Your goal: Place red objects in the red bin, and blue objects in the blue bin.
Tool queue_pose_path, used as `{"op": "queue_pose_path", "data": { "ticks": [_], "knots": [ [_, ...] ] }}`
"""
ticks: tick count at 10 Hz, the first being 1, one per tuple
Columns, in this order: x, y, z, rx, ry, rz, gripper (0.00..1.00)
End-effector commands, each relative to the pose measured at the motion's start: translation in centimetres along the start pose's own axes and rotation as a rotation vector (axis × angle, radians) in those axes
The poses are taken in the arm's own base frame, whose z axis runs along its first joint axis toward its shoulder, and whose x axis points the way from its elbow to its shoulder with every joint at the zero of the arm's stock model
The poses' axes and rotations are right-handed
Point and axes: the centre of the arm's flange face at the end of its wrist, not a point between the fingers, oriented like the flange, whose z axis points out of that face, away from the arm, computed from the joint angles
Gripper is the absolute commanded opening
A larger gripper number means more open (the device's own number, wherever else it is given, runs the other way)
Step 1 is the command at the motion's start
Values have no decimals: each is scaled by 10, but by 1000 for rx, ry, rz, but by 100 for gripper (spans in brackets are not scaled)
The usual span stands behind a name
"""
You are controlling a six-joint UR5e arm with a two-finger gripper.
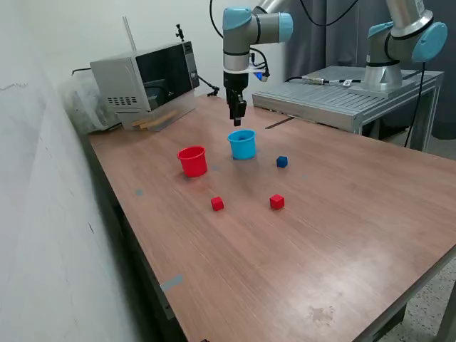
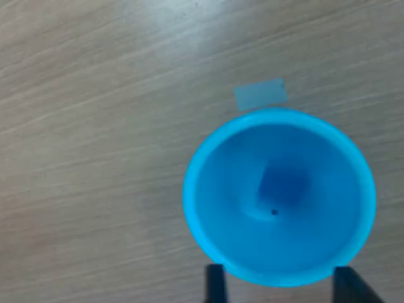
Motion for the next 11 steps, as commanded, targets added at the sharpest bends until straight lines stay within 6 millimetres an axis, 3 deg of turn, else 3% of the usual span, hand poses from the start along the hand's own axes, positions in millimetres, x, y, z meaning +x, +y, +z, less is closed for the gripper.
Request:
{"op": "queue_pose_path", "data": {
  "ticks": [1,3,5,7,9,11],
  "knots": [
    [-1,2,3,-3,1,6,100],
    [10,-7,4,10,5,-66,100],
    [45,-48,7,48,45,-427,100],
    [61,-73,7,44,177,-682,100],
    [77,-92,-4,29,189,-816,100],
    [118,-120,-20,15,199,-904,100]
  ]
}}
